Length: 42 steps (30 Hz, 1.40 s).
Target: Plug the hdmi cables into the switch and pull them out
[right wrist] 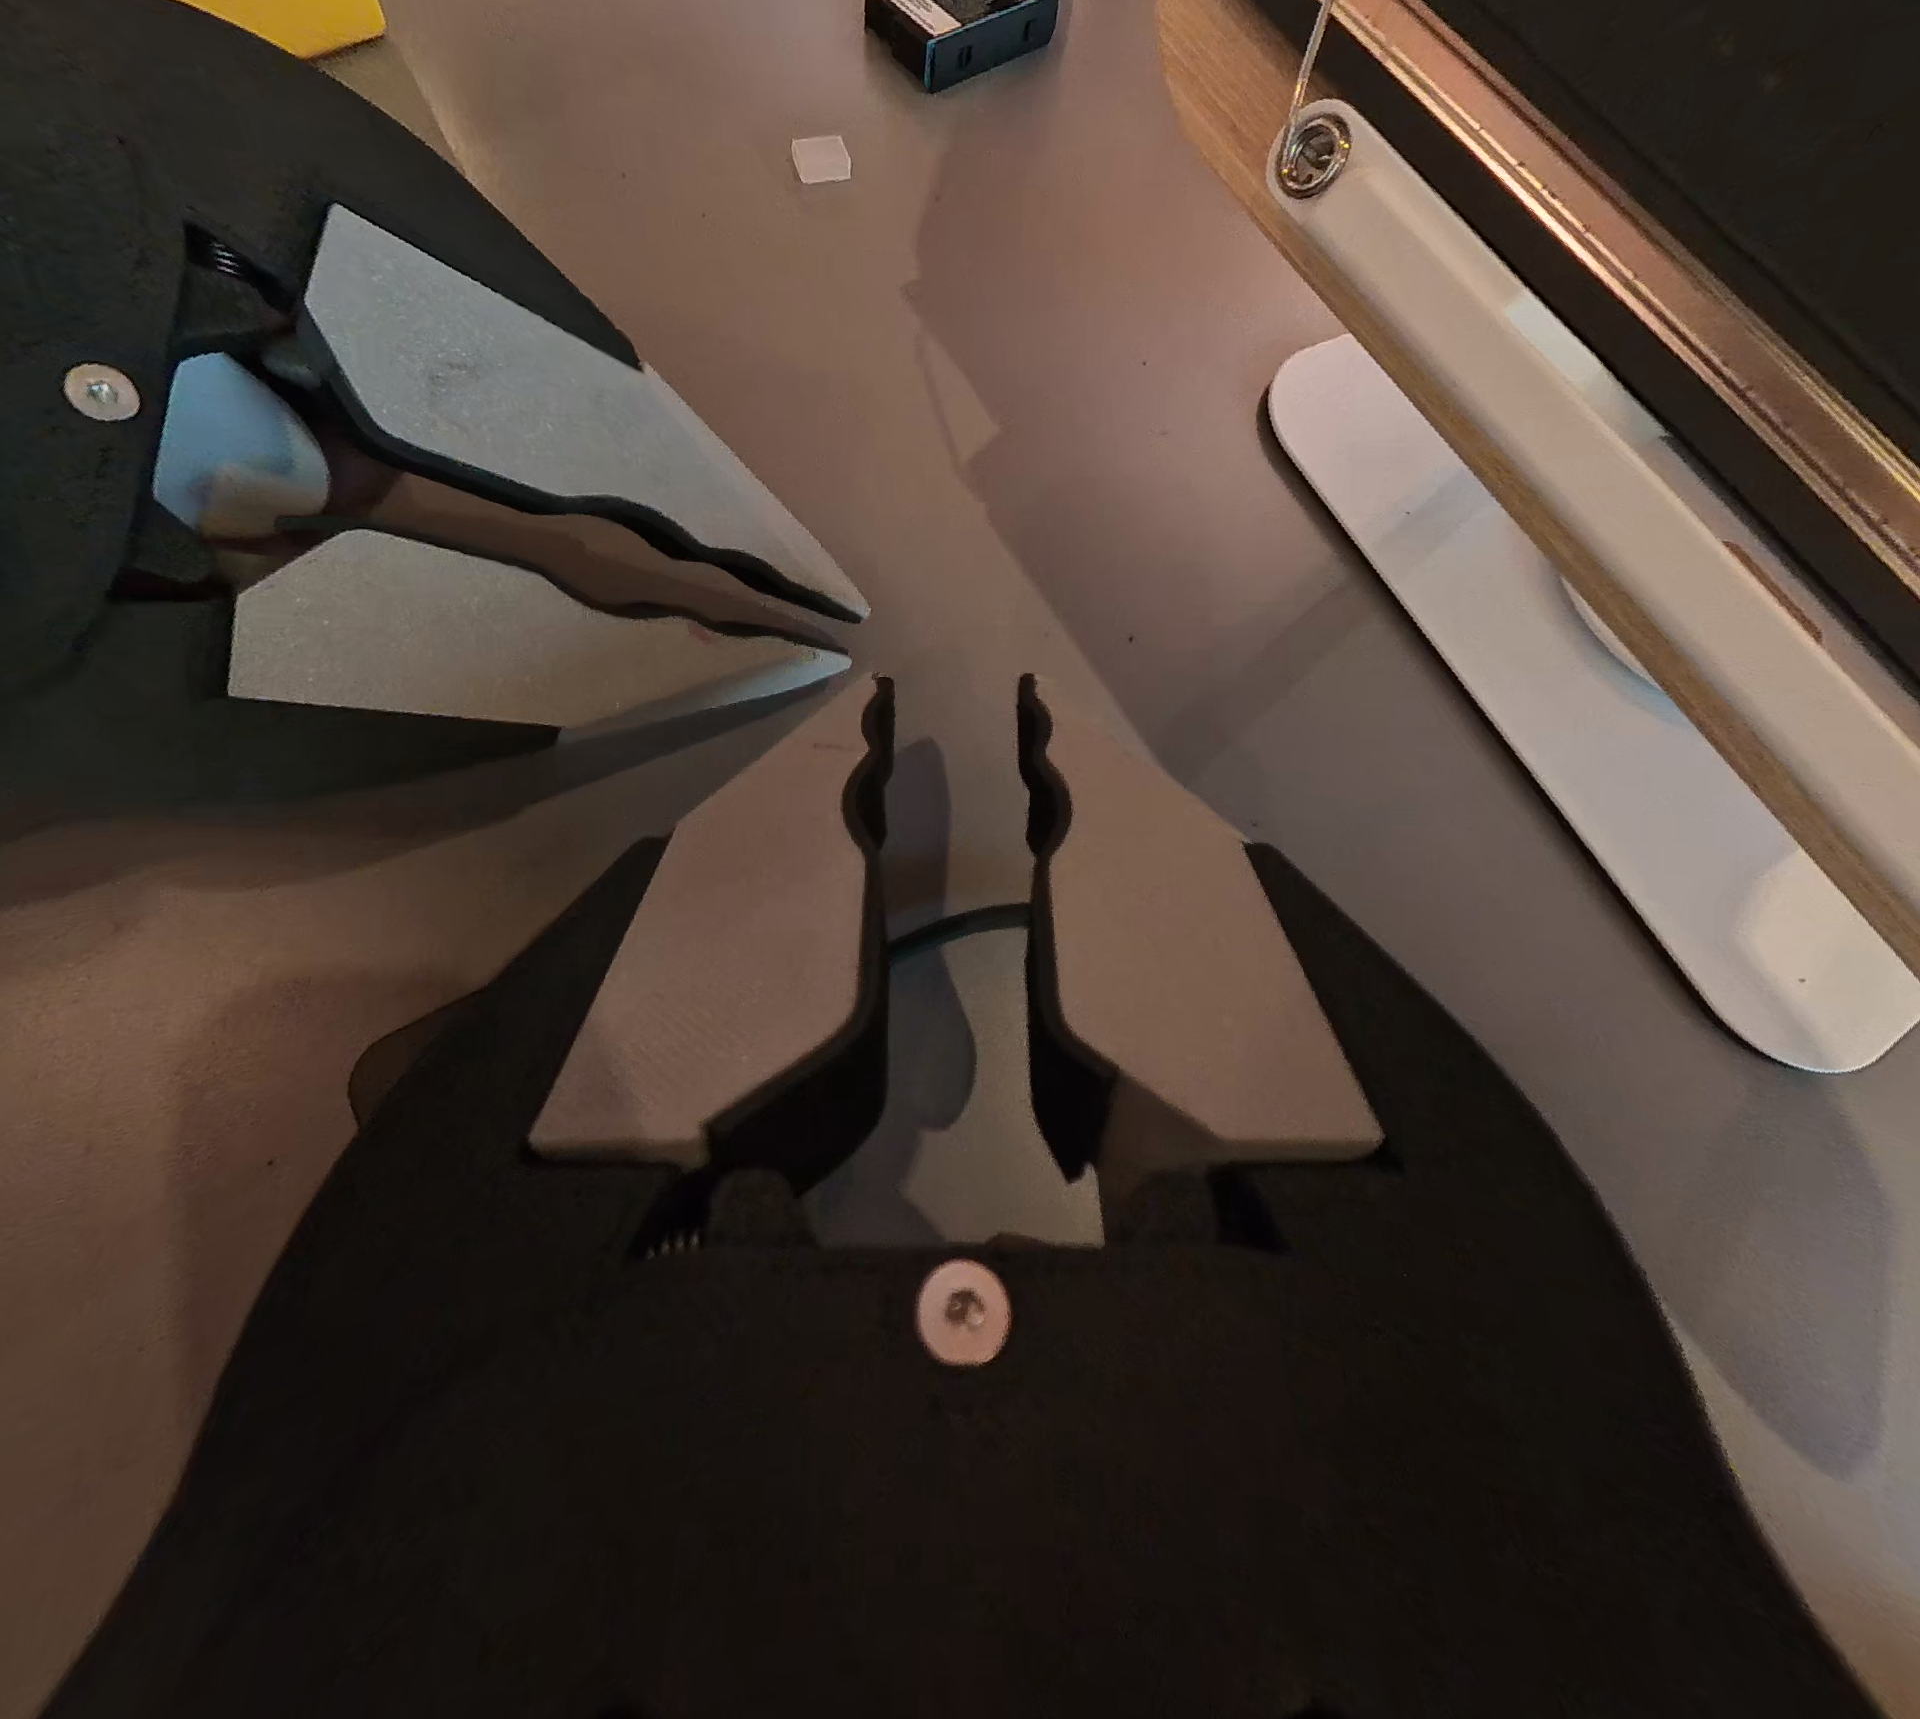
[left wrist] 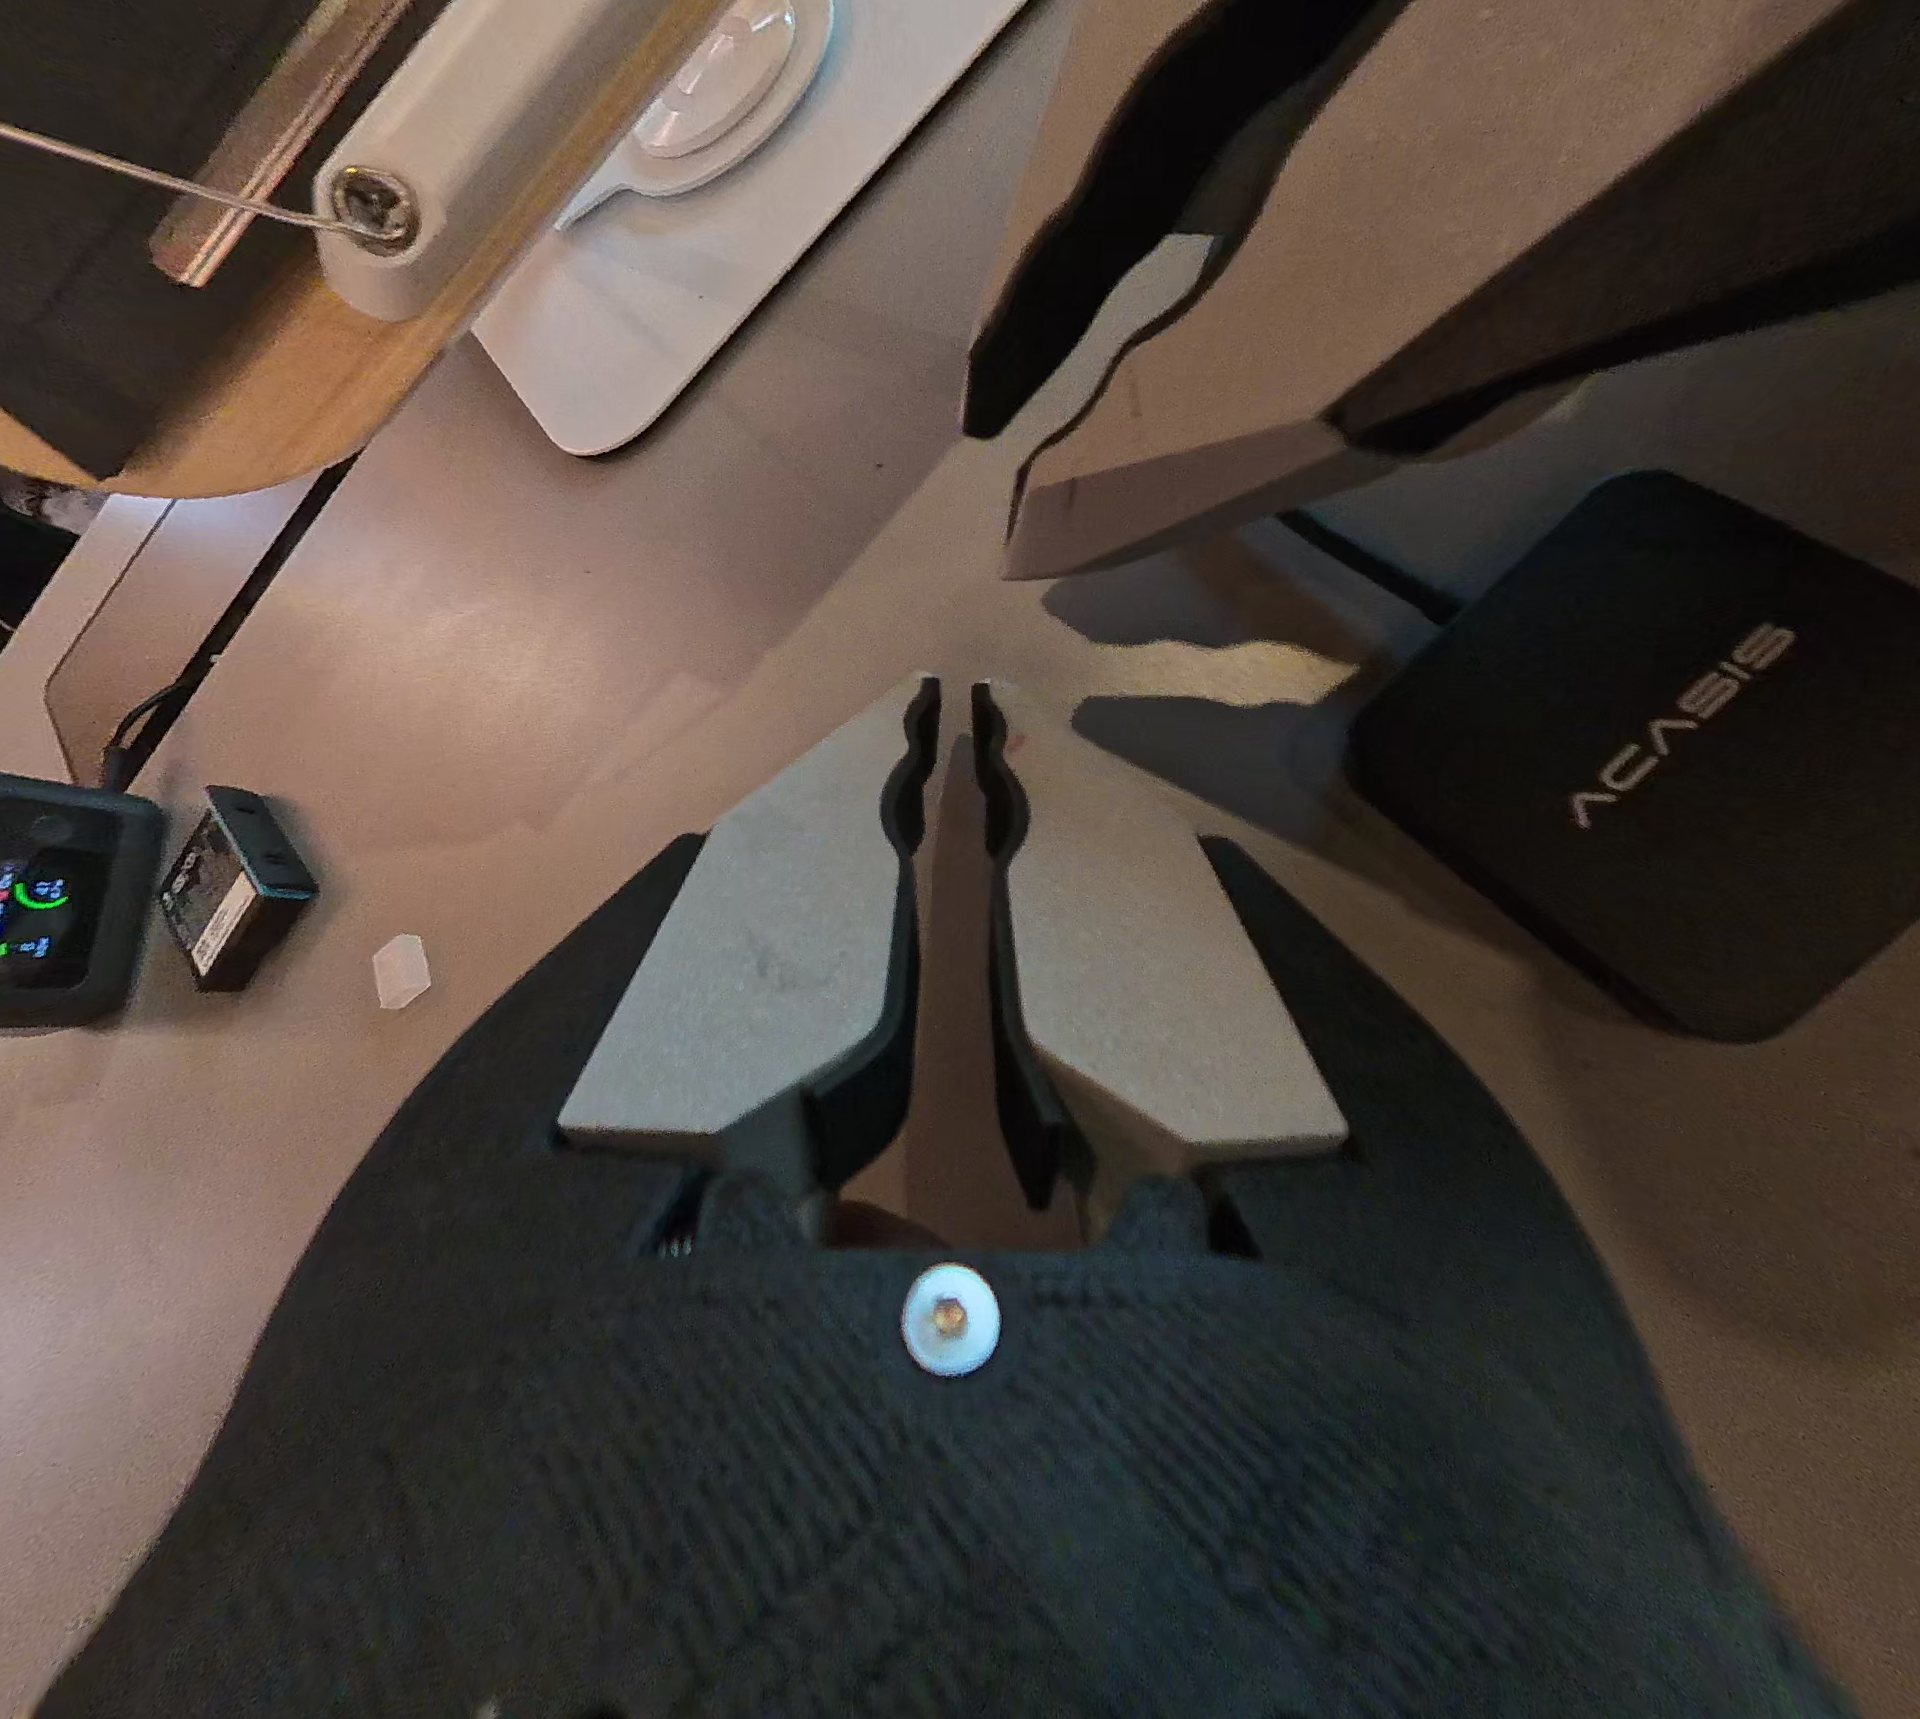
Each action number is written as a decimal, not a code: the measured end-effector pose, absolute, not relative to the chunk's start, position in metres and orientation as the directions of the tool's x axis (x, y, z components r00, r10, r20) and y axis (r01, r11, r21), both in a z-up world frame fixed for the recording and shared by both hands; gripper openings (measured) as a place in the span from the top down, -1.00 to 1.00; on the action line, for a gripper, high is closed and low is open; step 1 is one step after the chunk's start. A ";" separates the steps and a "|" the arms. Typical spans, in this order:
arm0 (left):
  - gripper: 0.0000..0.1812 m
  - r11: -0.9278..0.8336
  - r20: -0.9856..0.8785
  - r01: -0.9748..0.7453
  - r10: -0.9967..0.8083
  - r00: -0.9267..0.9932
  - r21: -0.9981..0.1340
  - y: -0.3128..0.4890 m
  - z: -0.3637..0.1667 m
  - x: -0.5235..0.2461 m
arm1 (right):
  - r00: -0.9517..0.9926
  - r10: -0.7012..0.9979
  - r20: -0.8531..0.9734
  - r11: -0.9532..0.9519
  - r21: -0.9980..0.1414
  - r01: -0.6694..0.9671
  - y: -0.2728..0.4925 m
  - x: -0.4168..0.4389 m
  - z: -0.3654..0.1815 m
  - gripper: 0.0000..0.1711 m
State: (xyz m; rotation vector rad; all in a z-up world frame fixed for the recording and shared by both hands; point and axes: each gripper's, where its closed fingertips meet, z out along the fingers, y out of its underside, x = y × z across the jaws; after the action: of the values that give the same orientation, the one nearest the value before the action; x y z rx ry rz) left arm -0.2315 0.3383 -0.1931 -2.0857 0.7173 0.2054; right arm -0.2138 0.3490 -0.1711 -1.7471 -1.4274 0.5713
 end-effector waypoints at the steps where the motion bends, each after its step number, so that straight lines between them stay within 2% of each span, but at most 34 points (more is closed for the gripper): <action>1: 0.96 -0.431 -0.402 -0.557 -0.401 0.823 -0.710 0.339 -0.192 -0.233 | 0.266 0.954 0.137 -0.051 -0.802 0.596 0.349 -0.214 -0.170 0.75; 9: 0.95 -0.423 -0.405 -0.528 -0.349 0.845 -0.736 0.342 -0.185 -0.240 | 0.265 0.954 0.143 -0.043 -0.807 0.589 0.348 -0.214 -0.168 0.74; 36: 0.91 -0.409 -0.411 -0.524 -0.336 0.847 -0.747 0.343 -0.181 -0.239 | 0.256 0.955 0.152 -0.022 -0.820 0.572 0.346 -0.219 -0.165 0.74; 42: 0.86 -0.413 -0.399 -0.519 -0.345 0.849 -0.748 0.322 -0.181 -0.227 | 0.248 0.959 0.140 -0.022 -0.831 0.555 0.346 -0.221 -0.164 0.74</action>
State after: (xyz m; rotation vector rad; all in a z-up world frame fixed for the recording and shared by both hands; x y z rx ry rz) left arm -0.2266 0.3222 -0.1812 -2.0426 0.6320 0.2238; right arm -0.2212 0.3460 -0.1643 -1.6893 -1.4146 0.6105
